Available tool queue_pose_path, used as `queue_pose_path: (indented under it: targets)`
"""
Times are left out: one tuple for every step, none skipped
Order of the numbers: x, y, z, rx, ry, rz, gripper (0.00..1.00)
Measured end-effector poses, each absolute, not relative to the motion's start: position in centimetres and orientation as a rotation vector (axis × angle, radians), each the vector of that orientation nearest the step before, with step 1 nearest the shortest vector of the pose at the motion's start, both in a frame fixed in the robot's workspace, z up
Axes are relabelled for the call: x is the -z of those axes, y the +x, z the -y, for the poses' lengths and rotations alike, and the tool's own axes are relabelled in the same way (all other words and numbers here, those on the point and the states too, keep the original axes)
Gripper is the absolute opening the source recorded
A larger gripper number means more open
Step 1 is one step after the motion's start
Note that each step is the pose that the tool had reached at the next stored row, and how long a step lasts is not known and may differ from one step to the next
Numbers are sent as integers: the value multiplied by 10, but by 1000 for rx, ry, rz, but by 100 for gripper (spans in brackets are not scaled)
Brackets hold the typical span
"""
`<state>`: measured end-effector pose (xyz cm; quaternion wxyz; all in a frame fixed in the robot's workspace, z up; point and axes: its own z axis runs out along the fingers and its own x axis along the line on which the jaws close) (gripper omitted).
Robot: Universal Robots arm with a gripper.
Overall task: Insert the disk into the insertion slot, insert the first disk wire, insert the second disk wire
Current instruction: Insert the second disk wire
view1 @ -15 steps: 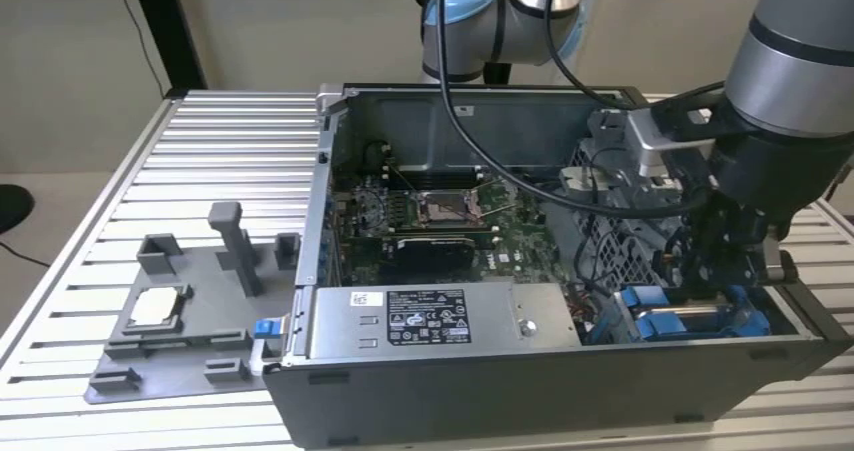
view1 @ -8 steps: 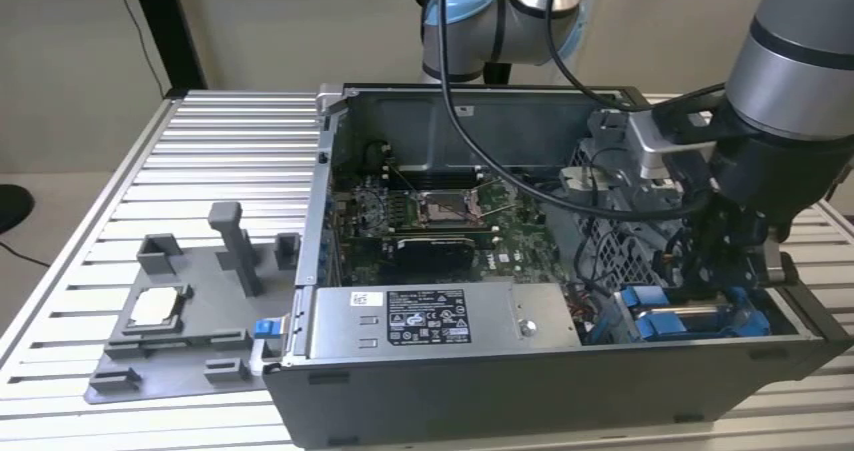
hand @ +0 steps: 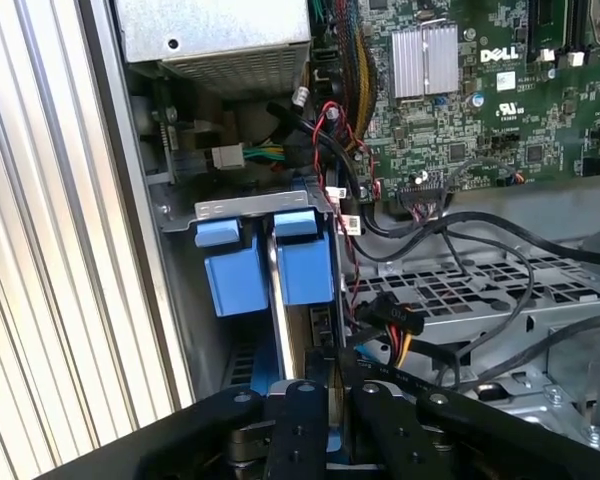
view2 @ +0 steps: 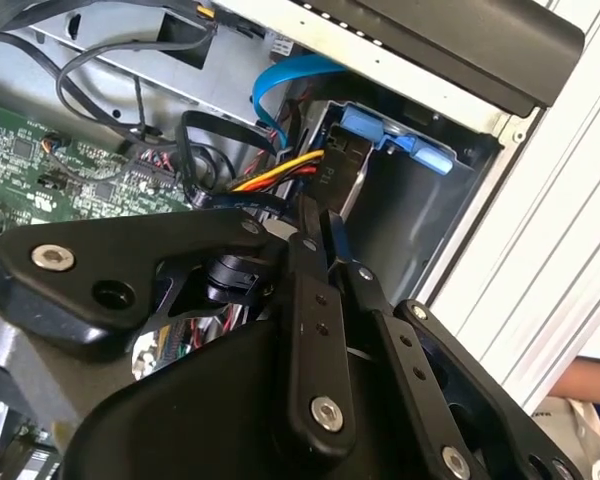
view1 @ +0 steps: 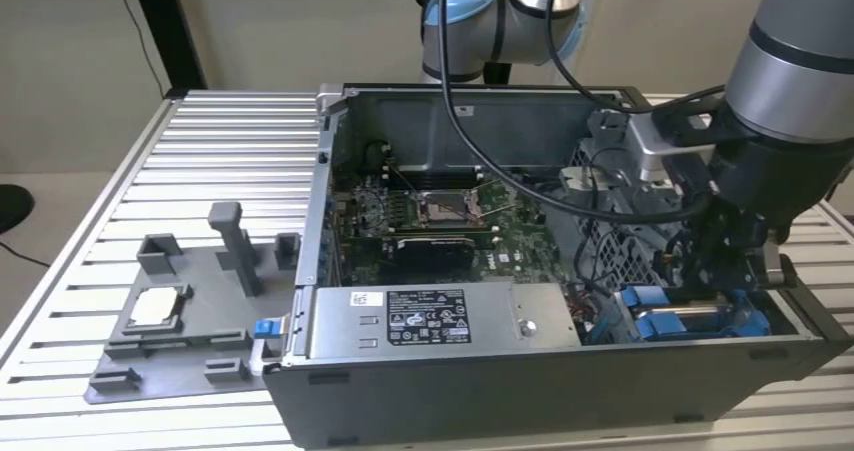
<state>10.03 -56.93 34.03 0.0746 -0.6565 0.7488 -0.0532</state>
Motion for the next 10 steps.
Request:
queue_pose_path:
  targets:
    - [-340,100,569,160,-1970,-2247,0]
    - [-339,100,569,160,-1970,-2247,0]
    - [-339,100,569,160,-1970,-2247,0]
    - [-338,100,569,159,-1970,-2247,0]
    - [-337,100,569,160,-1970,-2247,0]
    - [-337,100,569,160,-1970,-2247,0]
    - [-337,100,569,160,-1970,-2247,0]
    - [-336,100,569,160,-1970,-2247,0]
    - [-335,100,569,160,-1970,-2247,0]
    - [-335,100,569,160,-1970,-2247,0]
